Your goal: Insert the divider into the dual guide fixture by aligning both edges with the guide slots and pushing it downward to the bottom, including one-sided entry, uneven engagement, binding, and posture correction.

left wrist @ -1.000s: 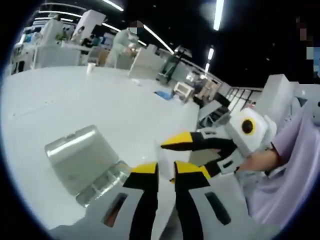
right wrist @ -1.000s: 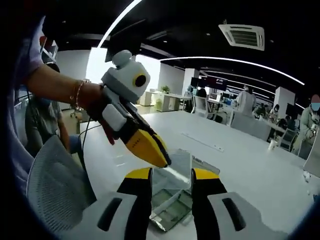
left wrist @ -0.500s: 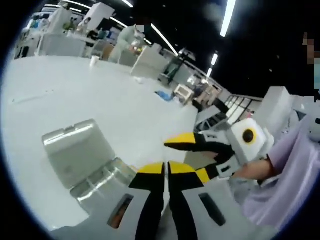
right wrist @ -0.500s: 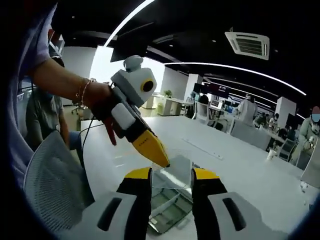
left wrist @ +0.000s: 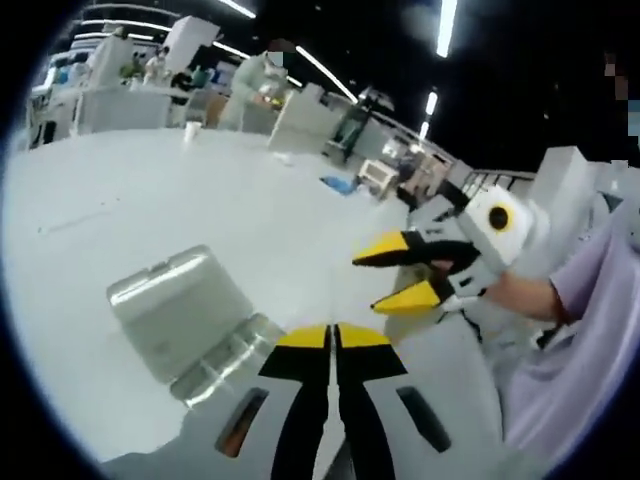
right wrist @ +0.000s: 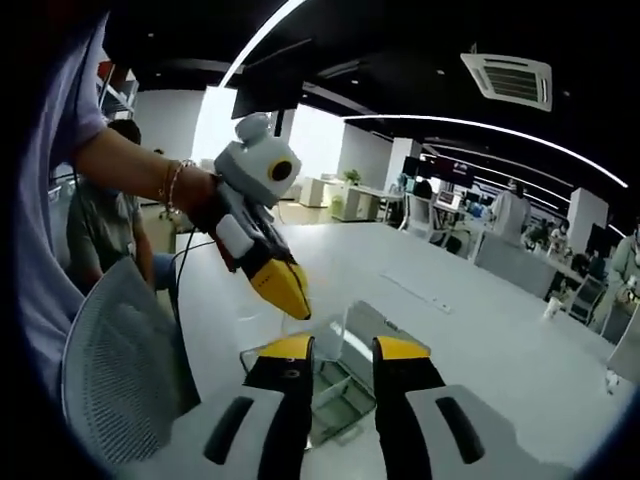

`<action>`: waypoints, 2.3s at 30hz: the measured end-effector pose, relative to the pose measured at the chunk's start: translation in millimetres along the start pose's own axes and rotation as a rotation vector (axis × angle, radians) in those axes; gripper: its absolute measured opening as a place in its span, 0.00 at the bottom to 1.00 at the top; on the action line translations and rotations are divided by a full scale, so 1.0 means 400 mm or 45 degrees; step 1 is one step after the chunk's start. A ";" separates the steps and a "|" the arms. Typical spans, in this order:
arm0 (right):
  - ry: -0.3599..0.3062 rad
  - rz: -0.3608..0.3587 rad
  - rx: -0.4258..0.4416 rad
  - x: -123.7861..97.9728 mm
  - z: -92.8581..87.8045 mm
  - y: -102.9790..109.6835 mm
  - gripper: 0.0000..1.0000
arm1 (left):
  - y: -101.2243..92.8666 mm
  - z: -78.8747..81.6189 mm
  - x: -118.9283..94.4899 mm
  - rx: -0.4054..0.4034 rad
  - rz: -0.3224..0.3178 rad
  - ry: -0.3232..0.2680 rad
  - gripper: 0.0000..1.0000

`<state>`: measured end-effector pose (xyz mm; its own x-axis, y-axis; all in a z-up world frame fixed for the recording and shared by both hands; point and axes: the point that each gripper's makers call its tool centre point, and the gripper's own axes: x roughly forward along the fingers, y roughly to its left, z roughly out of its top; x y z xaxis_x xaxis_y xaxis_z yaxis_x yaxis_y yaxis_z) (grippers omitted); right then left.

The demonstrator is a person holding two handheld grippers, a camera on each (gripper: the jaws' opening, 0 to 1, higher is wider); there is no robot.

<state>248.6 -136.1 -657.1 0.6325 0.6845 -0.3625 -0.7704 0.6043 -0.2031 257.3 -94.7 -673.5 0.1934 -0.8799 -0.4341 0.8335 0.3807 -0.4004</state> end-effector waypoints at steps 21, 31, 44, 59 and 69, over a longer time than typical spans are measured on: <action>0.227 0.497 -0.078 0.012 0.041 0.039 0.19 | -0.018 -0.014 -0.016 0.197 -0.061 0.117 0.00; 0.459 0.748 -0.279 0.048 0.003 0.087 0.13 | -0.043 -0.056 0.010 0.313 -0.103 0.244 0.00; 0.712 0.945 -0.472 0.060 -0.047 0.120 0.05 | -0.055 -0.070 0.028 0.452 -0.124 0.357 0.00; 0.841 1.051 -0.541 0.074 -0.067 0.143 0.00 | -0.051 -0.071 0.033 0.499 -0.132 0.374 0.00; 0.883 1.047 -0.540 0.084 -0.078 0.147 0.00 | -0.043 -0.085 0.029 0.560 -0.119 0.398 0.00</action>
<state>222.0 -90.4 -709.5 -0.1509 0.3574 -0.9217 -0.9771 -0.1955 0.0842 227.5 -101.7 -699.2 0.0006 -0.7522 -0.6589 0.9906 0.0908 -0.1027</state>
